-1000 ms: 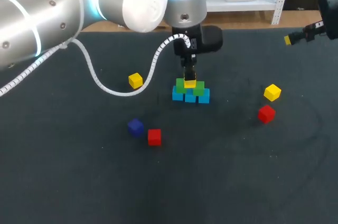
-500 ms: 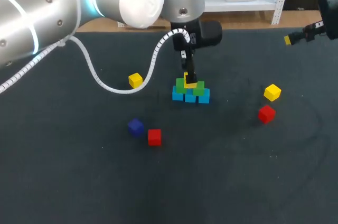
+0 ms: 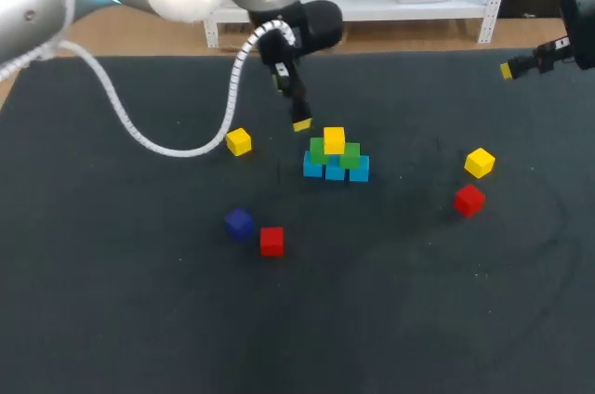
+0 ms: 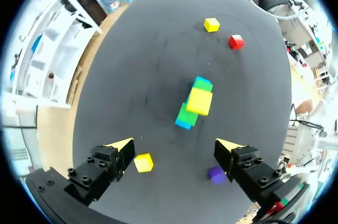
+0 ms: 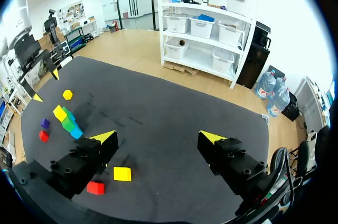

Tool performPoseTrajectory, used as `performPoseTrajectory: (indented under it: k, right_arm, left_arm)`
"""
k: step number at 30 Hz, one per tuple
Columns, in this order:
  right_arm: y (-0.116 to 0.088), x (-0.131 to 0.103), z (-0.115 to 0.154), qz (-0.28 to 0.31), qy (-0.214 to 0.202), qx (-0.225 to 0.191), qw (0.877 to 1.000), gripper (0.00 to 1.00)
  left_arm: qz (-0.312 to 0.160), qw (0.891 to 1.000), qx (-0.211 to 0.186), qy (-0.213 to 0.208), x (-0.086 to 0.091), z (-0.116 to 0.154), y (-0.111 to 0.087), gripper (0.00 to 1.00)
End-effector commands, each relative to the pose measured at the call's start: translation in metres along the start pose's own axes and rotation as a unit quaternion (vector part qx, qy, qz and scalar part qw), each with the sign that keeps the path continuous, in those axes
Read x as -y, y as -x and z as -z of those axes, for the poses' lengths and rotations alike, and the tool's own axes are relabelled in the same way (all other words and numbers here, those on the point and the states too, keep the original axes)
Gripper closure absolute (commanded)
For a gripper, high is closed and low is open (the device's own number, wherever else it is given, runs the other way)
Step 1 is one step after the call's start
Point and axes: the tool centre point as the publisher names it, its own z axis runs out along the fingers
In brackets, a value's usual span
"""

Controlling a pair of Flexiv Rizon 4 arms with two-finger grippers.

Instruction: Place the blue cubes, place green cubes on the blue cubes, place the yellow cubes on the green cubes, then place the red cubes on the yellow cubes, and place purple cube on the red cubes.

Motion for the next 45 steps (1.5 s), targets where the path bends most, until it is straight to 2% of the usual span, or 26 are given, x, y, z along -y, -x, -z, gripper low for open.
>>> performPoseTrajectory:
  k: [1,4,10,16,24,29,33,40,45]
  right_arm:
    - [0.0,-0.001,0.0,0.0,-0.003,0.0,1.0,0.0]
    - [0.0,-0.001,0.0,0.0,-0.003,0.0,1.0,0.0]
    - [0.0,-0.001,0.0,0.0,-0.003,0.0,1.0,0.0]
    - [0.0,-0.001,0.0,0.0,-0.003,0.0,1.0,0.0]
    - [0.0,-0.001,0.0,0.0,-0.003,0.0,1.0,0.0]
    - [0.0,-0.001,0.0,0.0,-0.003,0.0,1.0,0.0]
    - [0.0,-0.001,0.0,0.0,-0.003,0.0,1.0,0.0]
    - [0.0,-0.001,0.0,0.0,-0.003,0.0,1.0,0.0]
    - [0.0,-0.001,0.0,0.0,-0.003,0.0,1.0,0.0]
  left_arm:
    - [0.015,0.999,0.028,0.012,0.01,0.004,-0.036,0.0]
    - [0.044,0.998,0.027,0.024,0.008,0.003,-0.046,0.0]
    - [0.073,0.996,0.037,0.022,0.006,-0.001,-0.067,0.0]
    - [0.073,0.997,0.035,0.021,0.004,-0.001,-0.086,0.0]
    - [0.062,0.998,0.018,0.017,-0.002,-0.011,-0.101,0.0]
    - [0.067,0.998,0.008,0.01,-0.009,-0.024,-0.101,0.0]
    - [0.048,0.999,-0.012,0.009,-0.013,-0.034,-0.095,0.0]
    - [0.041,0.999,-0.035,0.008,-0.036,-0.049,-0.088,0.0]
    - [0.044,0.998,-0.048,0.004,-0.042,-0.061,-0.086,0.0]
